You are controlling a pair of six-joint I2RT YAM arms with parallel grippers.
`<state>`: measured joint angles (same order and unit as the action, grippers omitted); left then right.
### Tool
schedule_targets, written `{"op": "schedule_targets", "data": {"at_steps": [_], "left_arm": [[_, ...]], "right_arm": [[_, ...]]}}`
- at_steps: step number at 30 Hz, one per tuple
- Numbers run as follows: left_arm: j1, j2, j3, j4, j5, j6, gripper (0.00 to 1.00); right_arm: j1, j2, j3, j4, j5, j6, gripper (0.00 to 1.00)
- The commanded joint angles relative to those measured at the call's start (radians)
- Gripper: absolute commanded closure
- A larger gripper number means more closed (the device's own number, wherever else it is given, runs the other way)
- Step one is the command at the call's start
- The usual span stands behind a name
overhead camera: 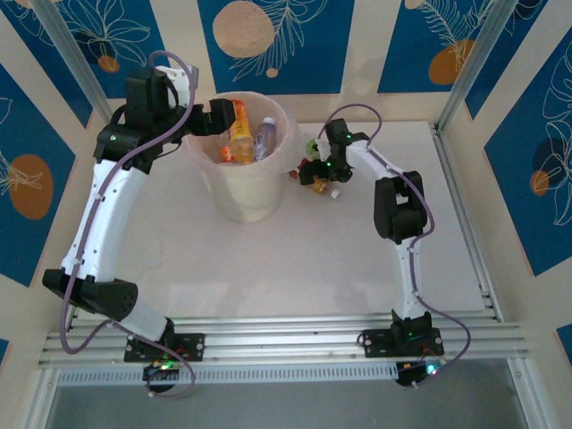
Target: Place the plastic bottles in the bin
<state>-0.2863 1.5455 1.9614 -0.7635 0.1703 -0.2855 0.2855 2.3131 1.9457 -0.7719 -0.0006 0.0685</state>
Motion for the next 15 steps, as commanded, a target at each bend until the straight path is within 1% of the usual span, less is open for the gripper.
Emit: {"op": "schedule_targets", "data": {"at_steps": [1, 13, 15], "left_arm": [[0.007, -0.022, -0.009, 0.019, -0.010, 0.000, 0.00], [0.007, -0.023, -0.019, 0.019, -0.012, 0.002, 0.01], [0.007, -0.025, -0.021, 0.019, -0.013, 0.001, 0.00]], "right_arm": [[0.017, 0.037, 0.042, -0.026, 0.055, -0.025, 0.01], [0.060, 0.066, 0.049, -0.030, 0.058, -0.048, 0.13], [0.065, 0.065, 0.045, -0.035, 0.065, -0.047, 0.18]]}}
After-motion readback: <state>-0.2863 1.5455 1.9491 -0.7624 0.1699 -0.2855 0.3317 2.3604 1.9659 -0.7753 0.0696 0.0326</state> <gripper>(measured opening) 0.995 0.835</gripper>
